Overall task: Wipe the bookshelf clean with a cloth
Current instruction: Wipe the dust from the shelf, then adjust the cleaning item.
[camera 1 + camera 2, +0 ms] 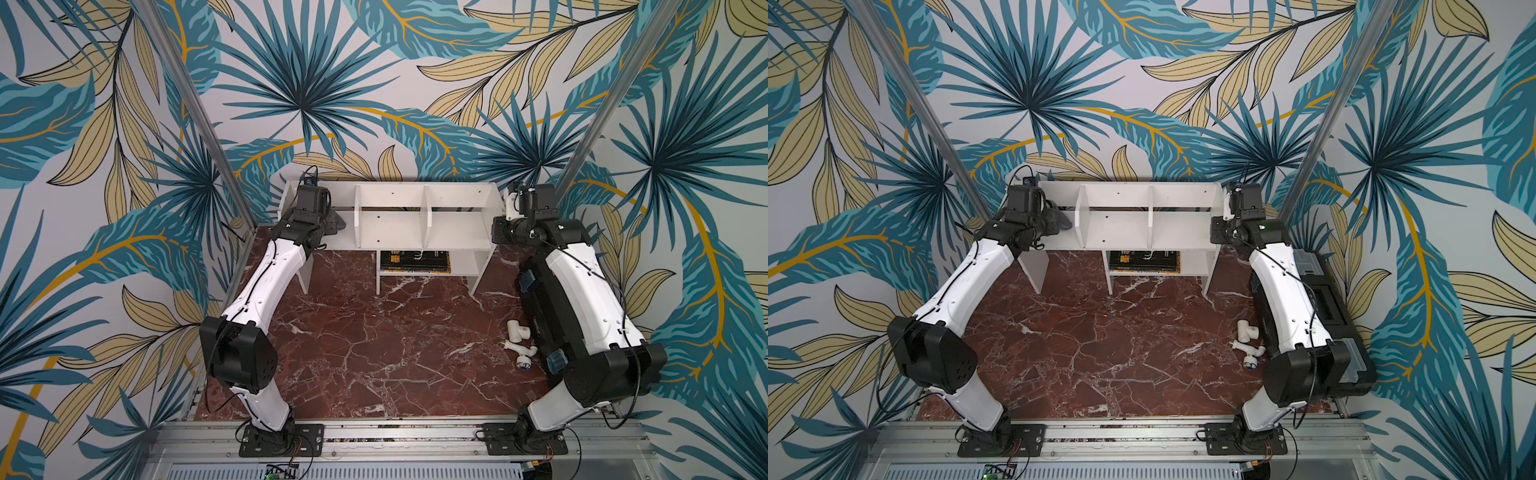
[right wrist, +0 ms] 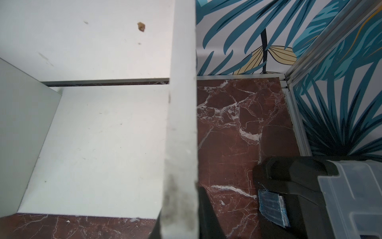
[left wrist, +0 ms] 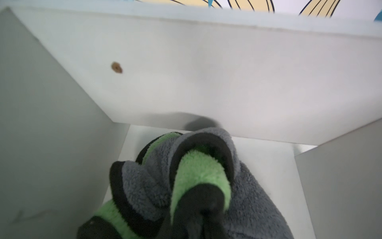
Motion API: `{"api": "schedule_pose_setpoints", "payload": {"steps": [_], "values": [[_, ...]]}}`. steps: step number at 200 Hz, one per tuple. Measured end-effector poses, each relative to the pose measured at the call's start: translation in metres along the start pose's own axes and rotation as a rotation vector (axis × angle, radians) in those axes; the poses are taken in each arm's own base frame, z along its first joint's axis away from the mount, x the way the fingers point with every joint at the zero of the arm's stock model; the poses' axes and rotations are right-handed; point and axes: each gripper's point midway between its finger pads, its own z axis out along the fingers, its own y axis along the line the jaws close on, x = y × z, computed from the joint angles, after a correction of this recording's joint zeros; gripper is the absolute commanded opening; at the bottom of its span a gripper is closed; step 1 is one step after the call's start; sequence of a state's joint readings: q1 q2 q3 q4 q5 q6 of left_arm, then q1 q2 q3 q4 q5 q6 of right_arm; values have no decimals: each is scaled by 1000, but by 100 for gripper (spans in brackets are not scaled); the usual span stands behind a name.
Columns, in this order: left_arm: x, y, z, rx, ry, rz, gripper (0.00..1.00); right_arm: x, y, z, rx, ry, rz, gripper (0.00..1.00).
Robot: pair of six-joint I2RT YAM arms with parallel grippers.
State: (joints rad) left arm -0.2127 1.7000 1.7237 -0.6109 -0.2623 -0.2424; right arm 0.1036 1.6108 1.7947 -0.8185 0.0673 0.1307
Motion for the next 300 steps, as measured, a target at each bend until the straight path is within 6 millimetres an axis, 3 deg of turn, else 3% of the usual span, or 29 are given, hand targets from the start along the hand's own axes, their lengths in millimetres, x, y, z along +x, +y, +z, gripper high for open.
{"api": "schedule_pose_setpoints", "payload": {"steps": [27, 56, 95, 102, 117, 148, 164, 176, 187, 215, 238, 270, 300], "values": [[-13, 2, -23, 17, -36, 4, 0, -2, 0, 3, 3, 8, -2, 0], [-33, 2, -56, 58, -105, 6, 0, -5, -1, 5, 7, 10, -2, 15], [-54, -10, -91, 168, -185, 8, 0, -10, 3, 0, -16, 2, 92, 60], [-57, -14, -97, 194, -197, 7, 0, -12, 2, -2, -12, -2, 101, 75], [-63, -22, -109, 257, -223, 7, 0, -20, -3, -10, 14, -25, 116, 88], [-77, -50, -141, 455, -281, 16, 0, -38, -17, -40, 92, -94, 121, 95], [-85, -70, -164, 600, -318, 24, 0, -51, -13, -64, 95, -148, 116, 97], [-90, -84, -183, 717, -352, 37, 0, -62, 4, -82, 50, -196, 98, 98], [-93, -96, -201, 817, -379, 55, 0, -68, 32, -98, -35, -229, 68, 100], [-87, -125, -247, 1070, -425, 122, 0, -73, 131, -132, -420, -280, -6, 100], [-77, -142, -274, 1250, -427, 154, 0, -75, 196, -153, -739, -305, -5, 100], [-65, -151, -288, 1381, -398, 171, 0, -86, 243, -175, -1051, -320, 44, 97], [-61, -153, -292, 1412, -385, 181, 0, -88, 264, -195, -1243, -320, 65, 97]]}}
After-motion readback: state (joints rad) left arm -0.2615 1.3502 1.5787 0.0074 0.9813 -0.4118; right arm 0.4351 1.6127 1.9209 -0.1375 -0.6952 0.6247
